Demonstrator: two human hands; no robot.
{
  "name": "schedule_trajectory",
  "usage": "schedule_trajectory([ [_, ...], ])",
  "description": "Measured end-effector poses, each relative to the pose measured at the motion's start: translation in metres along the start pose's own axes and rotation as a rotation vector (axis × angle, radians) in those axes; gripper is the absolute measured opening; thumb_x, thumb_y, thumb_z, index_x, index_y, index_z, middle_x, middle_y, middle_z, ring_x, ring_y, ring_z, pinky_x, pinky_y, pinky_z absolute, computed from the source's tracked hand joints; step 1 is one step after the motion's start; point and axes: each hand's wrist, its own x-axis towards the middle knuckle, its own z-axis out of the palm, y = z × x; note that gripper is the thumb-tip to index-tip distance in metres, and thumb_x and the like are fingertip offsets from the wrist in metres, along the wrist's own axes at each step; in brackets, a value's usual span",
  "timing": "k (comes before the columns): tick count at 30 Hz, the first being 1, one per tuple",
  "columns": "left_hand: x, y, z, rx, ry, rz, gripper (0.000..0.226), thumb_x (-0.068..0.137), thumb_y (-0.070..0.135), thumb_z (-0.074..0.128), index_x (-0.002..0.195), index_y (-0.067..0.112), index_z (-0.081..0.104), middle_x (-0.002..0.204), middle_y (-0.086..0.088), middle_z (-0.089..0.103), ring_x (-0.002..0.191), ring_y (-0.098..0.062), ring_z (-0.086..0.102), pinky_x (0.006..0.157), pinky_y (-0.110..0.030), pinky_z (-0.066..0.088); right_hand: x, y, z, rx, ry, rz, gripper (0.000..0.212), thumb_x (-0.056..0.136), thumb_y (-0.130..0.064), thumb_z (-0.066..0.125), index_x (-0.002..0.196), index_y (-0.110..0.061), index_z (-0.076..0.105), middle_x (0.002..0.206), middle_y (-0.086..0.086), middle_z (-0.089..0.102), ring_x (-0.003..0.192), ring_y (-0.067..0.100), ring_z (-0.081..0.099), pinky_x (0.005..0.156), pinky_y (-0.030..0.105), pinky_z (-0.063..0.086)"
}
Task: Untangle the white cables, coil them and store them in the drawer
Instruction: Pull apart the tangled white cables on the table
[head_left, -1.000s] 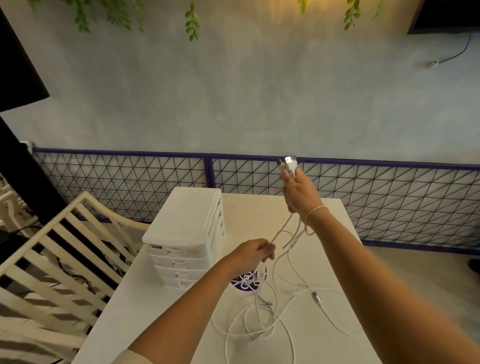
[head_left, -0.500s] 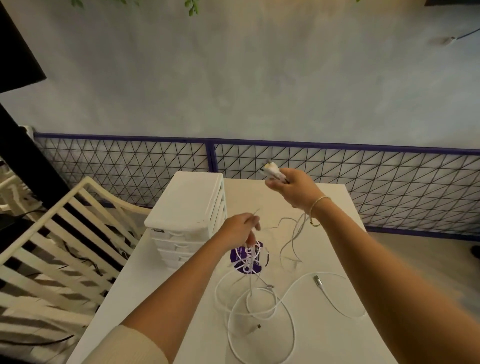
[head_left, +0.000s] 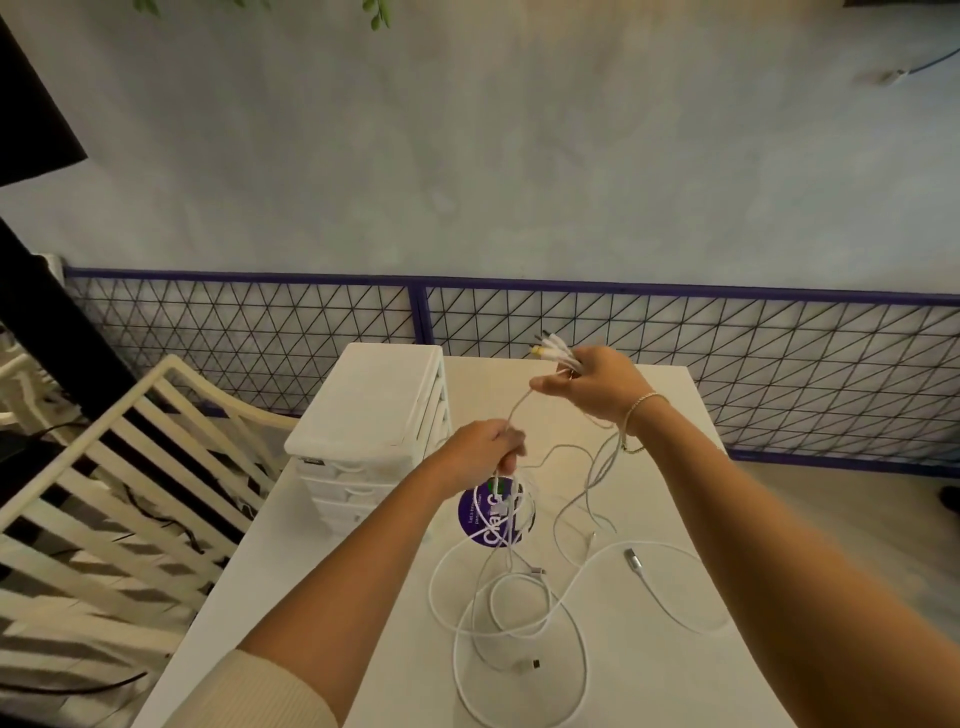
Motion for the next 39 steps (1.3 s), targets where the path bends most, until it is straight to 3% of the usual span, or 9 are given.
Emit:
schedule_trajectory([
  [5,-0.005,-0.061,0.011,0.139,-0.001,-0.182,0.034,0.101,0.025,0.036,0.075,0.02,0.057,0.089,0.001,0.064,0.092,-0.018,0.059,0.091,-0.033,0.043,0.005,0.0,-0.02,0.163,0.244,-0.02,0.03,0.083,-0.037,0.066,0.07,-0.016,0.048,0.061,-0.002,0.045,0.054,0.01,0.039,0.053,0.021,0.036],
  [11,-0.01,-0.08,0.012,0.3,0.029,-0.278,0.03,0.101,0.025,0.033,0.086,0.016,0.059,0.114,-0.007,0.061,0.095,-0.017,0.05,0.078,-0.024,0.036,0.009,-0.002,-0.027,0.174,0.455,0.004,0.027,0.084,-0.036,0.065,0.078,-0.013,0.051,0.065,-0.004,0.045,0.057,0.009,0.04,0.052,0.019,0.032],
  [16,-0.005,-0.026,0.004,0.181,0.116,-0.106,0.029,0.101,0.025,0.034,0.09,0.014,0.058,0.076,0.004,0.063,0.075,-0.014,0.056,0.064,-0.023,0.041,0.004,-0.005,-0.011,-0.078,0.264,0.02,0.033,0.09,-0.025,0.059,0.115,-0.005,0.057,0.088,0.005,0.056,0.069,0.015,0.046,0.052,0.014,0.031],
  [19,-0.004,0.009,0.0,0.147,0.13,-0.014,0.029,0.101,0.027,0.035,0.091,0.014,0.058,0.066,0.001,0.059,0.062,-0.011,0.052,0.062,-0.023,0.041,-0.002,-0.009,0.007,-0.135,0.166,-0.083,0.036,0.088,-0.027,0.061,0.12,-0.01,0.059,0.102,0.009,0.065,0.076,0.014,0.048,0.07,0.02,0.038],
  [23,-0.004,0.035,-0.005,0.14,0.12,0.034,0.026,0.101,0.023,0.038,0.086,0.015,0.058,0.061,-0.001,0.053,0.055,-0.013,0.048,0.057,-0.024,0.04,-0.008,-0.017,0.017,-0.093,0.015,-0.191,0.016,0.089,-0.032,0.059,0.09,-0.019,0.068,0.077,0.002,0.065,0.058,0.003,0.048,0.054,0.014,0.035],
  [26,-0.005,0.042,-0.012,0.134,0.156,0.055,0.028,0.097,0.016,0.04,0.08,0.016,0.062,0.063,0.002,0.05,0.056,-0.014,0.045,0.056,-0.026,0.038,-0.009,-0.023,0.011,-0.173,-0.076,-0.122,0.041,0.091,-0.044,0.052,0.058,-0.02,0.055,0.058,-0.003,0.053,0.054,0.005,0.044,0.053,0.022,0.033],
  [29,-0.009,0.04,-0.014,0.122,0.153,0.089,0.028,0.097,0.018,0.041,0.082,0.018,0.063,0.064,0.004,0.05,0.059,-0.012,0.044,0.06,-0.027,0.038,-0.01,-0.021,0.006,-0.265,-0.117,-0.087,0.042,0.089,-0.049,0.051,0.07,-0.013,0.062,0.067,0.003,0.054,0.065,0.014,0.048,0.059,0.026,0.036],
  [34,-0.014,0.026,-0.007,0.037,0.134,0.088,0.026,0.099,0.03,0.041,0.084,0.02,0.06,0.063,0.004,0.049,0.062,-0.012,0.044,0.068,-0.029,0.038,-0.01,-0.019,0.007,-0.216,0.013,-0.105,0.034,0.09,-0.038,0.056,0.093,-0.006,0.065,0.078,0.006,0.057,0.073,0.019,0.049,0.061,0.027,0.035],
  [39,-0.014,-0.019,-0.002,0.081,0.111,-0.024,0.026,0.1,0.028,0.04,0.082,0.02,0.058,0.07,0.005,0.053,0.07,-0.013,0.049,0.073,-0.029,0.041,-0.006,-0.014,0.0,-0.121,0.226,-0.059,0.033,0.094,-0.035,0.049,0.088,-0.005,0.062,0.07,0.006,0.053,0.068,0.021,0.047,0.05,0.023,0.031],
])
